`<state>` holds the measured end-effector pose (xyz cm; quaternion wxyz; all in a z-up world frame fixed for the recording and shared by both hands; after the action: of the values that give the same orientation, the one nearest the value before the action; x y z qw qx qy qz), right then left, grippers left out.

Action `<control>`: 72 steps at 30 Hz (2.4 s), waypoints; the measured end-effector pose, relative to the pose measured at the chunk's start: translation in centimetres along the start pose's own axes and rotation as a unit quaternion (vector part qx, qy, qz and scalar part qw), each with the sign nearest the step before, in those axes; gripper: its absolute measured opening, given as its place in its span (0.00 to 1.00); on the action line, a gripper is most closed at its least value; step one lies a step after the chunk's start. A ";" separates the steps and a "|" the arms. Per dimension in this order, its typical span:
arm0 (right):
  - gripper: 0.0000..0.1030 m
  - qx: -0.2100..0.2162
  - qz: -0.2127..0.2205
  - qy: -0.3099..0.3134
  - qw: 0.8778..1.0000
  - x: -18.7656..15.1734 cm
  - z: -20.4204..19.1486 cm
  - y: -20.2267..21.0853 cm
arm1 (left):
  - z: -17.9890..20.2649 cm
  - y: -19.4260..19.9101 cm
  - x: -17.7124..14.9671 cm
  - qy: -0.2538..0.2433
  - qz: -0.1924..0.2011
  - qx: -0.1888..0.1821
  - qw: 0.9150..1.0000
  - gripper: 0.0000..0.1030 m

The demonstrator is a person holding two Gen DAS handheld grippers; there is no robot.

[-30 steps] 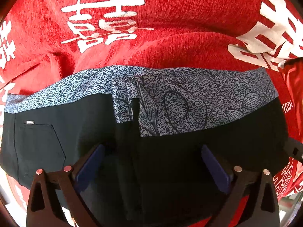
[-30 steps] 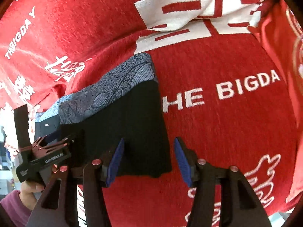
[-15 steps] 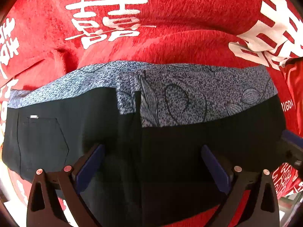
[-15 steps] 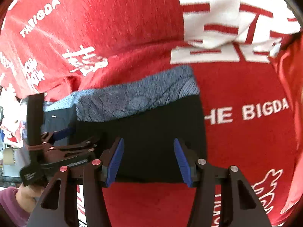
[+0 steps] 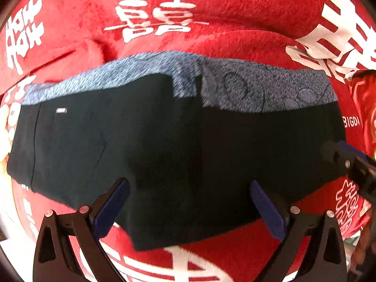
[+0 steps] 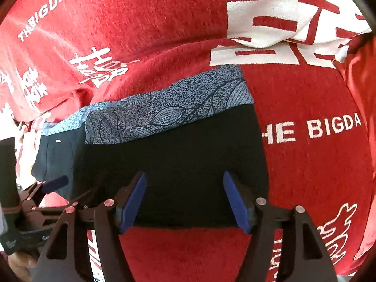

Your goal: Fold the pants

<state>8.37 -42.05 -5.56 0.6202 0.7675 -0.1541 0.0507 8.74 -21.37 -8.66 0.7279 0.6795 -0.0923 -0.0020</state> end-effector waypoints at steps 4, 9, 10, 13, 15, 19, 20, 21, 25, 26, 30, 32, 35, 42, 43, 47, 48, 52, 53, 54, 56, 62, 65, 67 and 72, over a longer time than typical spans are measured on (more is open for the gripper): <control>0.71 -0.012 -0.007 0.014 1.000 0.1 -0.4 -0.2 | -1.0 0.2 -1.1 0.006 -0.005 -0.006 1.000 0.99; 0.71 -0.029 -0.018 0.028 0.999 0.0 -1.0 -0.3 | -1.2 0.5 -1.9 0.002 -0.003 0.003 1.000 0.99; 0.71 -0.031 -0.019 0.030 0.999 0.0 -1.1 -0.3 | -1.2 0.5 -2.0 0.003 -0.002 0.002 1.000 0.99; 0.71 -0.031 -0.022 0.032 0.999 -0.1 -1.2 -0.1 | -1.0 0.8 -2.0 0.005 -0.003 0.001 1.000 0.99; 0.71 -0.029 -0.024 0.031 0.999 -0.3 -1.3 0.0 | -0.9 0.9 -2.0 0.009 -0.008 0.000 1.000 0.99; 0.71 -0.024 -0.026 0.029 0.999 -0.6 -1.4 0.3 | -0.8 1.5 -1.9 0.010 -0.001 0.007 1.000 0.99; 0.71 -0.021 -0.028 0.029 0.999 -0.7 -1.4 0.4 | -0.8 1.6 -1.9 0.011 0.002 0.009 1.000 0.99; 0.71 -0.019 -0.030 0.031 0.999 -0.8 -1.5 0.5 | -0.8 1.7 -1.9 0.012 0.002 0.009 1.000 0.99; 0.72 -0.018 -0.033 0.053 0.998 -1.3 -1.8 0.8 | -0.4 1.7 -2.2 0.020 -0.003 0.000 1.000 0.99; 0.72 -0.016 -0.034 0.059 0.998 -1.4 -1.8 0.9 | -0.3 1.7 -2.2 0.021 -0.003 -0.001 1.000 0.99; 0.75 -0.004 -0.040 0.070 0.997 -1.7 -1.7 1.0 | 0.2 1.8 -2.4 0.030 -0.006 0.003 1.000 0.99; 0.75 0.002 -0.043 0.072 0.996 -1.7 -1.6 1.0 | 0.3 1.8 -2.4 0.040 -0.009 0.002 0.999 0.99; 0.75 0.011 -0.048 0.069 0.996 -1.6 -1.4 1.1 | 0.1 2.0 -2.6 0.054 -0.012 0.001 0.998 0.99; 0.76 0.008 -0.053 0.069 0.996 -1.8 -1.0 1.5 | -1.7 1.7 -3.8 0.068 -0.024 0.000 0.997 0.99; 0.76 0.006 -0.053 0.070 0.996 -1.8 -1.1 1.6 | -2.2 1.4 -4.0 0.073 -0.029 -0.005 0.997 0.99; 0.76 -0.007 -0.052 0.061 0.997 -2.2 -1.7 1.9 | -5.1 0.5 -4.8 0.088 -0.054 -0.020 0.994 0.99; 0.77 -0.008 -0.052 0.058 0.997 -2.3 -1.9 2.0 | -5.8 0.5 -4.9 0.091 -0.054 -0.021 0.994 0.99; 0.77 -0.009 -0.057 0.062 0.996 -2.8 -4.3 1.9 | -9.0 0.8 -5.0 0.106 -0.050 -0.008 0.993 0.99; 0.77 -0.008 -0.059 0.068 0.996 -3.0 -5.0 1.8 | -9.9 0.8 -4.9 0.113 -0.048 -0.007 0.992 0.99; 0.77 -0.009 -0.062 0.079 0.995 -3.1 -6.2 1.6 | -10.6 0.9 -4.8 0.119 -0.047 -0.008 0.992 0.99; 0.77 -0.006 -0.064 0.097 0.993 -3.3 -8.2 1.3 | -12.0 1.0 -4.7 0.130 -0.044 -0.010 0.991 0.99; 0.77 0.012 -0.068 0.133 0.989 -3.3 -14.6 -0.1 | -16.2 1.8 -4.4 0.159 -0.021 -0.015 0.987 0.99; 0.77 0.015 -0.073 0.149 0.986 -3.1 -17.0 -1.0 | -18.9 2.3 -4.2 0.185 0.000 -0.016 0.983 0.99; 0.77 0.013 -0.076 0.161 0.984 -3.0 -18.2 -1.7 | -20.8 2.6 -4.0 0.204 0.017 -0.017 0.979 0.99; 0.77 0.006 -0.088 0.183 0.979 -3.5 -20.0 -4.0 | -26.6 3.0 -2.9 0.272 0.059 -0.038 0.960 0.99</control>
<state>8.48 -21.36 -5.71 0.6357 0.7592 0.0305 0.1363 9.17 5.53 -7.66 0.7499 0.6193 0.0695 0.2221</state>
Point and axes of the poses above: each gripper's, at about its wrist camera, not at the fingertips, and y roughly against the way its jaws point, z to its right, x to its top, the point moved 3 cm from there along -y, roughly the way its jaws point, and after that the axes turned 5 degrees about y, right-handed, at the moved point
